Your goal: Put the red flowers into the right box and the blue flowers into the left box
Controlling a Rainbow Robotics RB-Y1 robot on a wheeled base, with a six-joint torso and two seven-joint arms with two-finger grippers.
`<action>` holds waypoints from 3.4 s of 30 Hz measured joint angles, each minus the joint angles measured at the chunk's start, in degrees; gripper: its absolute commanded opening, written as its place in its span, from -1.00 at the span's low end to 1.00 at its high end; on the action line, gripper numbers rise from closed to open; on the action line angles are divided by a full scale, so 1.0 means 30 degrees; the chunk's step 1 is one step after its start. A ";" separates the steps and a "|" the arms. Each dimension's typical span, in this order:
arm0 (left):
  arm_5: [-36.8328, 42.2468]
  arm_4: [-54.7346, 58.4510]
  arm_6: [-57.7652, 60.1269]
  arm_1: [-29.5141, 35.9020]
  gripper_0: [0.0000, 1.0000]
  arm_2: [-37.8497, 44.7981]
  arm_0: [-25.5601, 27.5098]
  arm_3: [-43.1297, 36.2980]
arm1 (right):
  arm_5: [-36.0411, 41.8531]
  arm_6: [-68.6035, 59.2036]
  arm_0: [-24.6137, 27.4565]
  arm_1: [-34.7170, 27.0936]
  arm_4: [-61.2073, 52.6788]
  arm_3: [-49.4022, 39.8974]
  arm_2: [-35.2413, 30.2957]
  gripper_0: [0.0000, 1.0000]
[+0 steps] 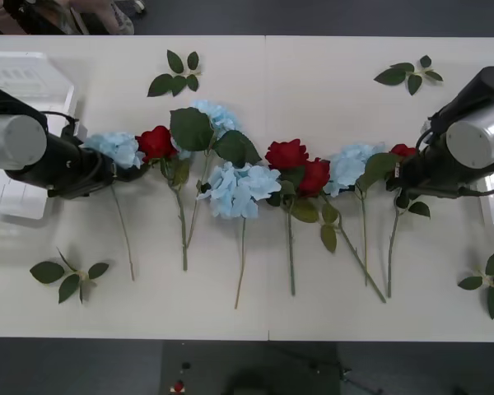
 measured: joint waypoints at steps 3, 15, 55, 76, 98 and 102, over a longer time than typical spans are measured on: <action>-0.0001 -0.0890 0.0001 -0.0513 0.85 0.0000 -0.0154 0.0239 | -0.0521 0.0000 -0.0660 0.0007 -0.0003 0.0571 0.1370 1.00; -0.0027 -0.4809 0.0018 -0.1600 -1.00 0.0000 -0.0154 0.0240 | -0.1017 0.0001 -0.1445 0.1870 0.0468 0.2539 0.1939 0.56; -0.1460 -1.3531 -0.6140 0.6735 -1.00 0.0263 -0.0161 -0.2142 | 0.1127 0.5905 -0.6798 -0.0309 0.1223 0.2008 0.1979 -1.00; -0.6351 -1.3985 -0.6139 0.5104 0.97 -0.0958 -0.0161 0.3089 | -0.9365 1.0609 -0.6305 -0.0061 0.6174 1.6107 0.1922 -1.00; 0.2349 0.7522 -0.2431 0.9592 1.00 0.2427 -0.0160 -0.6639 | -0.9869 1.1590 -0.3750 -0.0315 0.0490 1.1993 0.1922 0.45; 0.2313 0.7325 0.1386 0.7750 1.00 0.1962 -0.0134 -0.7129 | -0.7839 1.2651 -0.1856 -0.2911 -0.2850 0.4837 0.1926 0.44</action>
